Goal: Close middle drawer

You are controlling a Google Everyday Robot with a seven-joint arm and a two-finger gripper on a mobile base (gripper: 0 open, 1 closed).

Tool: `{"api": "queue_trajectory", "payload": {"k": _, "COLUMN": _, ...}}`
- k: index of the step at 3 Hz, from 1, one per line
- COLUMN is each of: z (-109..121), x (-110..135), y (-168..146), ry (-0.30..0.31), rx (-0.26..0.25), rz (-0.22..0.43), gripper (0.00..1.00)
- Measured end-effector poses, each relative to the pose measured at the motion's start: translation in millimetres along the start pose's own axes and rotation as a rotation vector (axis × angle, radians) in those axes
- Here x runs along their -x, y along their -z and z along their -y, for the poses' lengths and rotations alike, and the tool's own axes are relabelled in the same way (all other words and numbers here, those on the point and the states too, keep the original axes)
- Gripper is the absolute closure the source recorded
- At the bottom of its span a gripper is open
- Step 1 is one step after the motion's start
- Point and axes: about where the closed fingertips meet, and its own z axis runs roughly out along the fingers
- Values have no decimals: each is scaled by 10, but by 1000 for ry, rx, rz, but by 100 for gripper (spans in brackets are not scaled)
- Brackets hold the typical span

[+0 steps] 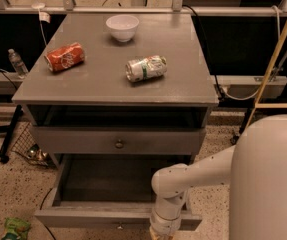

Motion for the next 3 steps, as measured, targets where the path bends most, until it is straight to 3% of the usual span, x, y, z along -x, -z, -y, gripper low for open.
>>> {"api": "queue_trajectory", "payload": {"k": 1, "z": -129, "x": 155, "y": -9, "ry": 27, "rx": 20, "rz": 46, "gripper": 100}}
{"api": "queue_trajectory", "payload": {"k": 2, "z": -266, "x": 324, "y": 53, "ry": 64, "rx": 48, "rz": 115, "gripper": 100}}
{"api": "queue_trajectory", "payload": {"k": 3, "z": -405, "x": 511, "y": 143, "ry": 88, "rx": 86, "rz": 217, "gripper": 100}}
